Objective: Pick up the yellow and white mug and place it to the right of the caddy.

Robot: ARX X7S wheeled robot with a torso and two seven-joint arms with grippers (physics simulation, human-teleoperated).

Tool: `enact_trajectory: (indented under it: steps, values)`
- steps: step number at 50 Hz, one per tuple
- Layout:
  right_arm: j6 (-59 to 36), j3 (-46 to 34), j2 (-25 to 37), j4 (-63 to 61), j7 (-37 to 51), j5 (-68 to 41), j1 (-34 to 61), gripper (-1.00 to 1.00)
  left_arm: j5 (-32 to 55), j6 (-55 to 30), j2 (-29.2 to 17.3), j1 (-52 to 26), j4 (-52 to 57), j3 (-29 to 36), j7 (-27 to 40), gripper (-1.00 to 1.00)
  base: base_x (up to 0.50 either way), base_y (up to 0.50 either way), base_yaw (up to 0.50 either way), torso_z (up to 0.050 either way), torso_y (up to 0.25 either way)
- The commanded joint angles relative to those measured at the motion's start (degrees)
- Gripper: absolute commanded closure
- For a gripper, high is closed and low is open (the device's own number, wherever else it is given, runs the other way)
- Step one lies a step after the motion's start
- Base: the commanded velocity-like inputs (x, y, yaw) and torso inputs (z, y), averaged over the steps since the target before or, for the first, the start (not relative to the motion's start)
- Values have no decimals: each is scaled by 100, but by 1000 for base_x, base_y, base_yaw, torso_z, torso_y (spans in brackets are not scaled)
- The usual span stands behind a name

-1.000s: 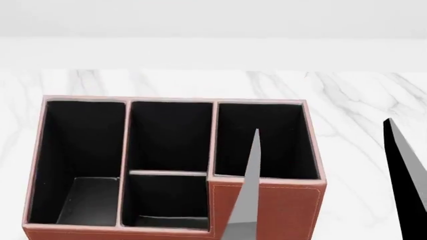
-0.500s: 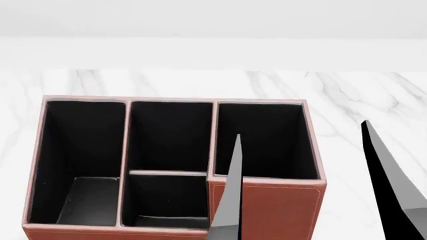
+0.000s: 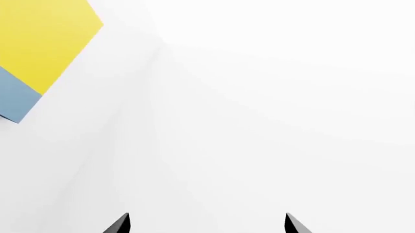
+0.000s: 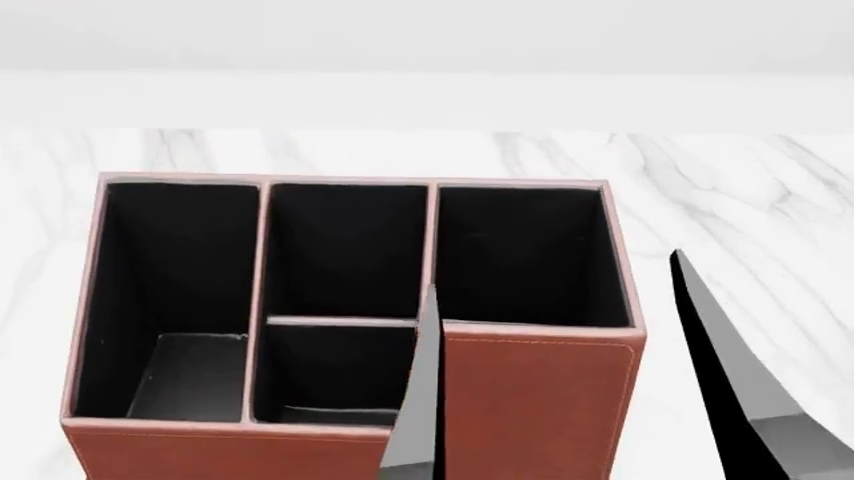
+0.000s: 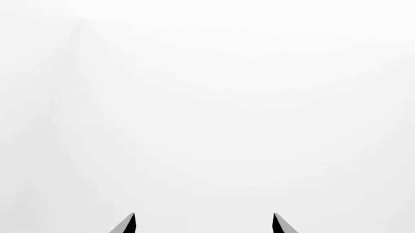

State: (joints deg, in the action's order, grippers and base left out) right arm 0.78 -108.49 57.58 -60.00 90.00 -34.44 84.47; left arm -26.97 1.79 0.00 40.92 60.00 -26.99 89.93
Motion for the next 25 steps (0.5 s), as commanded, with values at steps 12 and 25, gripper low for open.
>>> enact_trajectory:
  steps: [12,25]
  values:
    - [-1151,395,-1643,0,-1,-335,-722,-100,-86,-69,0,-60,0,102,-15,-100,0,0,0,0,0]
    - [-1863,436,-2557,0,-1,-474,-1113,-100,56,9,0,16,0,-27,-2,-100,0,0,0,0,0]
